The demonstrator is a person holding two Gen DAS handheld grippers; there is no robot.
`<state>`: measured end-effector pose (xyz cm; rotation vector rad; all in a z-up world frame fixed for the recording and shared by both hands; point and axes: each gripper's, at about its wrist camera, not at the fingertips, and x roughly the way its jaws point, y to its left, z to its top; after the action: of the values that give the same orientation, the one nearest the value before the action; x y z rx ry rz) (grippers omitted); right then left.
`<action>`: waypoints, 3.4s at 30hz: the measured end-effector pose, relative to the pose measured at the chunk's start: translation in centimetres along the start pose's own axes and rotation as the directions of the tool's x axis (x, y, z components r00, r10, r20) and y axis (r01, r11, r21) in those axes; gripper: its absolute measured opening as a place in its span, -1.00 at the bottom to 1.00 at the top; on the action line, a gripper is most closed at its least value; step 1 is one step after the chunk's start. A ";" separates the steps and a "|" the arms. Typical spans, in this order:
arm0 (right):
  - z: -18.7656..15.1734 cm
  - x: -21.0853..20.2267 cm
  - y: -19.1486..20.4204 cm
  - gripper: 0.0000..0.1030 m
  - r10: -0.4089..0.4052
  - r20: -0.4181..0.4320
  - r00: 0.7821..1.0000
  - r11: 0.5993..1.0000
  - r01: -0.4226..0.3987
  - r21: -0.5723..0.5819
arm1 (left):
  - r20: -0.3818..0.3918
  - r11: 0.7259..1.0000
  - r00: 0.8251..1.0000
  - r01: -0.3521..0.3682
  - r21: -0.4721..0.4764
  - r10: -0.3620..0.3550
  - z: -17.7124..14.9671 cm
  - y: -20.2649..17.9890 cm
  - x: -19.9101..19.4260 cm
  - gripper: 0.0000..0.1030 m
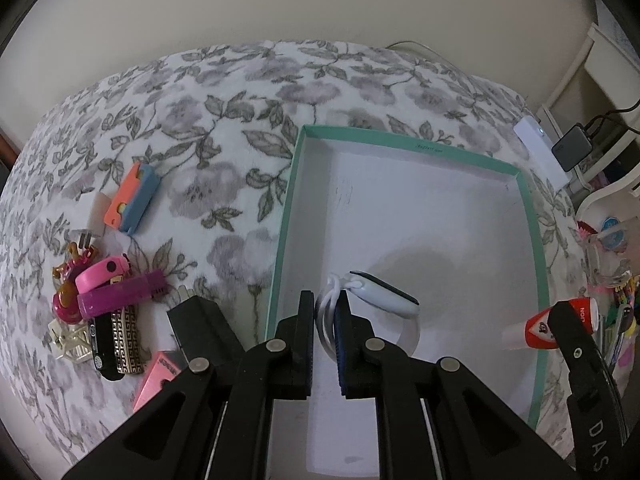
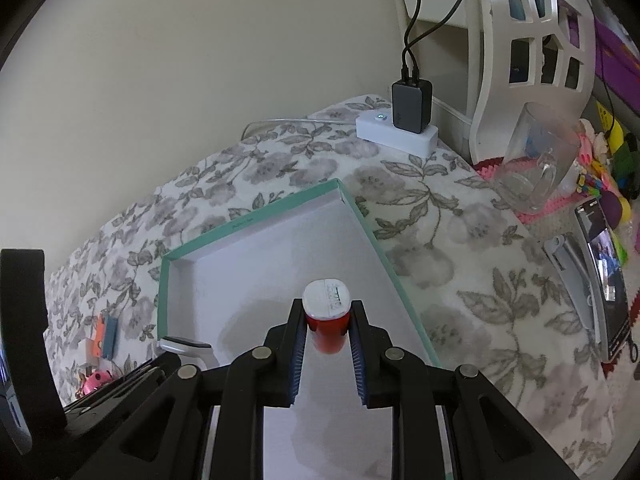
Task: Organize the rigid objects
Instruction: 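Carry the glue bottle and watch band over the teal-rimmed tray with both grippers, then open both grippers to drop the glue bottle and watch band into the tray, then move both grippers back to the pile of objects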
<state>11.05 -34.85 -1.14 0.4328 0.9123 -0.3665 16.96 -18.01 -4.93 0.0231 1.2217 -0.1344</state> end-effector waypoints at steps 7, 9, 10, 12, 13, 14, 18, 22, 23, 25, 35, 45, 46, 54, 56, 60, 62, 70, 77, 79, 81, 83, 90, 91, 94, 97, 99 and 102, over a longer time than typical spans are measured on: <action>-0.1 0.3 -0.3 -0.54 -0.010 -0.025 1.000 1.000 0.010 0.001 | -0.002 1.000 1.000 0.010 -0.003 -0.010 -0.2 0.1 -0.1 -0.78; -0.2 0.4 -0.3 -0.54 -0.016 -0.035 0.999 1.000 0.016 -0.002 | -0.007 1.000 1.000 0.011 -0.006 -0.011 -0.3 0.1 -0.1 -0.76; -0.2 0.5 -0.4 -0.54 -0.019 -0.039 0.999 1.000 0.019 -0.004 | -0.009 1.000 1.000 0.011 -0.006 -0.011 -0.3 0.1 -0.1 -0.76; -0.4 0.6 -0.4 -0.54 -0.025 -0.045 0.999 1.000 0.025 -0.008 | -0.013 1.000 1.000 0.015 -0.011 -0.015 -0.4 0.2 -0.1 -0.75; -0.4 0.6 -0.4 -0.54 -0.028 -0.046 0.999 1.000 0.027 -0.008 | -0.014 1.000 1.000 0.016 -0.012 -0.016 -0.4 0.2 -0.2 -0.71; -0.4 0.5 -0.5 -0.45 -0.029 -0.043 0.999 1.000 0.029 -0.007 | -0.013 1.000 1.000 0.019 -0.014 -0.019 -0.5 0.3 -0.2 -0.60; -0.3 0.3 -0.5 -0.22 -0.032 -0.034 0.999 0.999 0.032 -0.005 | 0.007 1.000 1.000 0.018 -0.019 -0.018 -0.5 0.4 -0.9 -0.39; -0.3 0.2 -0.5 -0.22 -0.035 -0.030 0.999 0.999 0.034 -0.012 | 0.018 0.999 1.000 0.024 -0.029 -0.023 -0.5 0.8 -1.4 -0.26; -0.4 0.1 -0.5 -0.22 -0.037 -0.029 0.999 0.999 0.037 -0.014 | 0.022 0.999 1.000 0.022 -0.032 -0.022 -0.5 0.9 -1.6 -0.20; -0.4 0.1 -0.4 -0.20 -0.038 -0.029 0.999 0.999 0.037 -0.020 | 0.037 0.999 0.999 0.008 -0.038 -0.007 -0.5 1.3 -2.0 -0.07; -0.8 0.6 0.2 0.37 -0.028 -0.038 0.999 0.999 0.026 -0.045 | 0.054 0.992 0.998 -0.034 -0.121 0.041 -0.2 4.1 -2.5 0.32; -1.2 0.8 1.2 0.87 -0.012 -0.033 0.999 0.997 0.009 -0.081 | 0.065 0.977 0.992 -0.091 -0.192 0.105 -0.1 7.6 -3.4 0.66; -1.2 0.8 1.3 0.98 -0.009 -0.032 0.999 0.997 0.006 -0.082 | 0.066 0.975 0.992 -0.092 -0.202 0.107 -0.1 8.0 -3.6 0.76; -1.6 0.2 2.7 1.00 0.036 -0.017 0.999 0.995 -0.038 -0.094 | 0.087 0.948 0.989 -0.088 -0.307 0.121 0.1 12.5 -5.5 0.78; -1.5 -0.4 3.4 1.00 0.043 -0.004 0.999 0.994 -0.043 -0.105 | 0.099 0.939 0.988 -0.082 -0.334 0.121 0.0 13.8 -6.2 0.84; -1.6 -1.9 5.0 1.00 0.097 0.029 0.995 0.988 -0.093 -0.124 | 0.120 0.930 0.984 -0.081 -0.359 0.132 -0.2 16.0 -7.8 0.93; -1.7 -2.7 6.1 1.00 0.137 0.034 0.990 0.982 -0.131 -0.140 | 0.140 0.931 0.979 -0.089 -0.354 0.147 -0.4 17.1 -8.9 0.93; -2.3 -6.2 11.4 1.00 0.236 0.060 0.970 0.944 -0.214 -0.252 | 0.175 0.915 0.953 -0.171 -0.365 0.248 -1.6 23.4 -12.9 0.93; -3.9 -7.6 16.6 1.00 0.286 -0.024 0.958 0.903 -0.277 -0.329 | 0.167 0.882 0.946 -0.183 -0.434 0.279 -3.2 29.0 -14.7 0.93; -4.9 -7.2 18.0 1.00 0.285 -0.060 0.957 0.894 -0.288 -0.343 | 0.155 0.880 0.952 -0.172 -0.444 0.264 -3.7 29.9 -14.4 0.93; -6.1 -6.5 19.4 1.00 0.271 -0.105 0.957 0.887 -0.291 -0.359 | 0.137 0.879 0.959 -0.163 -0.449 0.248 -4.3 30.7 -13.6 0.93; -7.2 -5.4 20.2 1.00 0.248 -0.144 0.958 0.885 -0.284 -0.370 | 0.117 0.880 0.965 -0.162 -0.446 0.237 -4.8 31.0 -12.7 0.93; -10.8 -1.4 20.9 1.00 0.189 -0.266 0.945 0.887 -0.281 -0.368 | 0.062 0.896 0.979 -0.150 -0.418 0.193 -6.1 31.1 -9.1 0.93; -11.1 -0.7 20.9 0.99 0.182 -0.282 0.942 0.888 -0.280 -0.365 | 0.056 0.898 0.981 -0.147 -0.415 0.186 -6.3 31.1 -8.7 0.93; -11.9 0.7 20.9 0.91 0.160 -0.320 0.934 0.896 -0.273 -0.350 | 0.030 0.906 0.987 -0.135 -0.402 0.160 -6.7 30.9 -7.0 0.93; -12.5 2.0 20.8 0.82 0.146 -0.353 0.924 0.905 -0.269 -0.330 | 0.006 0.911 0.989 -0.130 -0.392 0.144 -6.9 30.6 -5.6 0.93; -12.8 2.5 20.8 0.75 0.136 -0.369 0.920 0.907 -0.265 -0.328 | -0.004 0.916 0.993 -0.114 -0.386 0.122 -7.0 30.3 -4.7 0.93; -13.3 3.3 21.0 0.67 0.128 -0.394 0.910 0.906 -0.269 -0.328 | -0.009 0.922 0.996 -0.083 -0.379 0.086 -6.9 29.7 -3.7 0.93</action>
<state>14.01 -10.60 -6.68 0.2378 1.2594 0.0915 12.73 12.43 -5.43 -0.2625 1.2194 0.1793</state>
